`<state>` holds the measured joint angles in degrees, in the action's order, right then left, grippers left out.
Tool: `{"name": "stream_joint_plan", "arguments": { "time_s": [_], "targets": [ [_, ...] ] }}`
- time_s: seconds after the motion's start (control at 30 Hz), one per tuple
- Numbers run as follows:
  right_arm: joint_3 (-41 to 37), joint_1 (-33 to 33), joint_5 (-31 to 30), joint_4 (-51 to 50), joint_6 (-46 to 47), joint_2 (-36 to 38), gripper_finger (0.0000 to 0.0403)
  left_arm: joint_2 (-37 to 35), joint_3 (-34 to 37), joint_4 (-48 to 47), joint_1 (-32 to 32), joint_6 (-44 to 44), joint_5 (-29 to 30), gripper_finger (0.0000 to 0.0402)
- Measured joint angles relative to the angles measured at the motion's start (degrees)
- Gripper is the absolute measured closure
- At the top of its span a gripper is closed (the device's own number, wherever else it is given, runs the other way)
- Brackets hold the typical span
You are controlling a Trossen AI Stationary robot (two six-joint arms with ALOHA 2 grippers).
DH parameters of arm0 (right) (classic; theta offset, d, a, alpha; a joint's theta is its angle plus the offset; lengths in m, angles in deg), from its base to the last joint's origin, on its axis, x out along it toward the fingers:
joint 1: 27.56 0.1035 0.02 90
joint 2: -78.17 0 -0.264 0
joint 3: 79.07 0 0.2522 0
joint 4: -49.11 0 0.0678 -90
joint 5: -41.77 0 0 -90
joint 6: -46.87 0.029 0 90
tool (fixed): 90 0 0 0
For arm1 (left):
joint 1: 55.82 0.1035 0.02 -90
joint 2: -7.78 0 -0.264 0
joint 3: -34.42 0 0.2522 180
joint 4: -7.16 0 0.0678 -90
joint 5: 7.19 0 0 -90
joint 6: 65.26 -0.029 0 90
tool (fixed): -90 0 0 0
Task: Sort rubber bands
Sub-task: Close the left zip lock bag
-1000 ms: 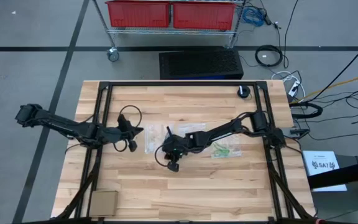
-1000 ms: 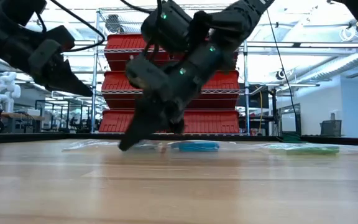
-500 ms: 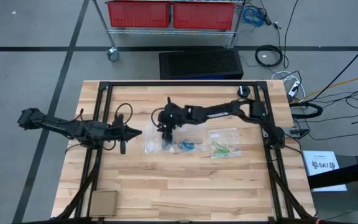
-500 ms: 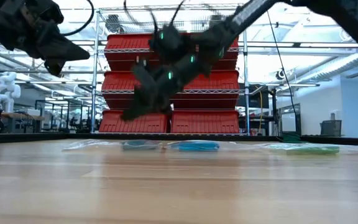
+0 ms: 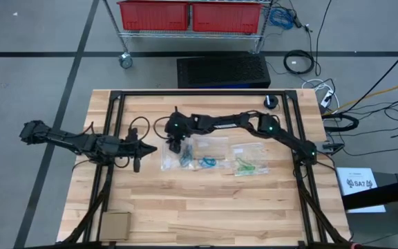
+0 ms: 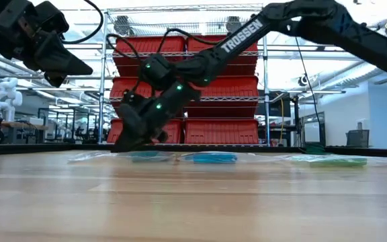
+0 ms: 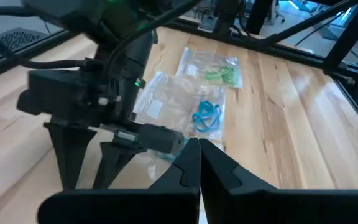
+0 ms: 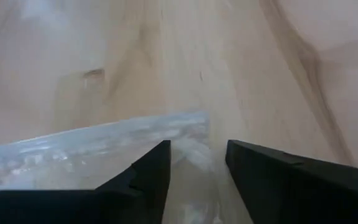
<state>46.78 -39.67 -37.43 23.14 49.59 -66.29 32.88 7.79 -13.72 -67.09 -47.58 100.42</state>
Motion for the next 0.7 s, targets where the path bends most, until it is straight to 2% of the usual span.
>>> {"name": "stream_joint_plan", "arguments": {
  "time_s": [0.17, 0.33, 0.53, 0.7],
  "targets": [
    [6.8, 0.8, -1.2, -6.1, -4.1, -3.2, 0.03, 0.0, 0.0, 0.1, 0.0, 0.0, 0.0, 0.04],
    [6.6, 1.2, -0.7, -6.0, -6.3, -2.6, 0.0389, -0.1, 0.0, 0.3, 0.0, -0.3, 0.6, 0.04],
    [6.3, 1.7, 0.0, -9.8, -6.7, 1.5, 0.0401, -1.9, 0.0, 4.2, 0.0, -3.1, 1.8, 0.04],
    [6.5, 2.6, -5.9, -13.0, -9.3, 8.5, 0.0402, -5.2, 0.0, 9.2, 0.0, -8.9, 3.6, 0.04]
  ]
}}
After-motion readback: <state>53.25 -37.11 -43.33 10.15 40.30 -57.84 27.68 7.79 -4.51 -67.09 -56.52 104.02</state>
